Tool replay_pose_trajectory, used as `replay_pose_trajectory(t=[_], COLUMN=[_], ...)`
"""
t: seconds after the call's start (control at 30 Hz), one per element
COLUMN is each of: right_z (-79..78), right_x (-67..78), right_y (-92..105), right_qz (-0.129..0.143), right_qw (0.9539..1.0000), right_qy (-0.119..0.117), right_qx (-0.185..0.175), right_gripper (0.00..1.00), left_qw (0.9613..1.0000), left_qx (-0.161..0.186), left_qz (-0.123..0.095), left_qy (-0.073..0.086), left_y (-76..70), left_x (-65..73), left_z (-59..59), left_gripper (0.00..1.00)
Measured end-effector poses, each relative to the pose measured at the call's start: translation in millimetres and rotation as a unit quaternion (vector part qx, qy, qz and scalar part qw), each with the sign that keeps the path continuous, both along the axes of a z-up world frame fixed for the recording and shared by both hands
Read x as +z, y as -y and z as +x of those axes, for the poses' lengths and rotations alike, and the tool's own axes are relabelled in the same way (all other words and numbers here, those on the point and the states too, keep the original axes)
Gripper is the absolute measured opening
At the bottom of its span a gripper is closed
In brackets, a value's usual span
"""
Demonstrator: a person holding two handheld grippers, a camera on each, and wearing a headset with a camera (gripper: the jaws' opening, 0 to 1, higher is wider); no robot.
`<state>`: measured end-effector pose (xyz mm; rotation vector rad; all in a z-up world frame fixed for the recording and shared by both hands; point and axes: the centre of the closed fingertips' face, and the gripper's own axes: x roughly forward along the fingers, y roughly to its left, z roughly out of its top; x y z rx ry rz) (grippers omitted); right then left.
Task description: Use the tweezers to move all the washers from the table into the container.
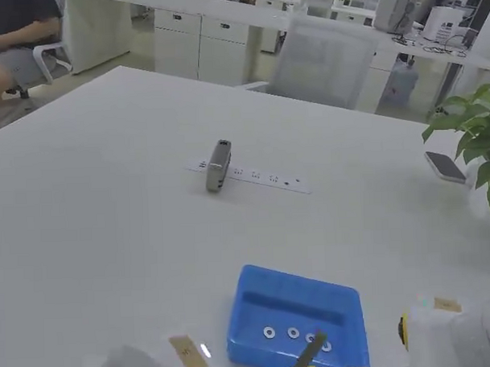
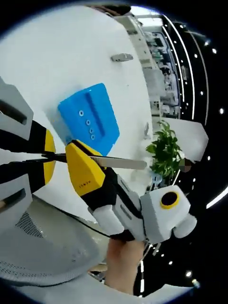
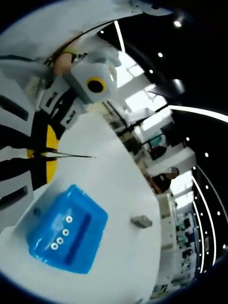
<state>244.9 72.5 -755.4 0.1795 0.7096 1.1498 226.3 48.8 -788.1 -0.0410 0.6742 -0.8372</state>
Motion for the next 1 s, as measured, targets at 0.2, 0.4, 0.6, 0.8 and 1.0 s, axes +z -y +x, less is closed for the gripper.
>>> replay_pose_trajectory(t=[0.2,0.4,0.6,0.8,1.0], right_z=[-6.7,-5.6,11.5,32.8,42.4], right_x=[-4.0,-21.8,-37.3,-45.3,-53.5], right_y=[-3.0,8.6,19.9,36.3,40.9], right_qz=[0.000,-0.074,-0.098,-0.081,-0.059], right_qw=[0.9994,0.9863,0.9654,0.9703,0.9832], right_qy=[0.020,0.116,0.224,0.225,0.172], right_qx=[0.028,0.091,0.090,0.037,0.009], right_gripper=[0.01,0.02,0.03,0.04,0.04], left_qw=[0.9988,0.9994,0.9992,0.9986,0.9977], left_qx=[-0.007,-0.029,-0.012,0.020,0.043], left_qz=[-0.034,0.008,0.035,0.044,0.049], left_qy=[-0.034,-0.015,0.012,0.023,0.021], left_y=[-2.3,-14.2,-32.7,-50.0,-57.3], left_x=[-6.7,-10.7,2.3,0.7,-8.6], left_z=[-4.6,-9.4,-10.6,-22.8,-24.7], left_gripper=[0.01,0.27,0.32,0.43,0.47])
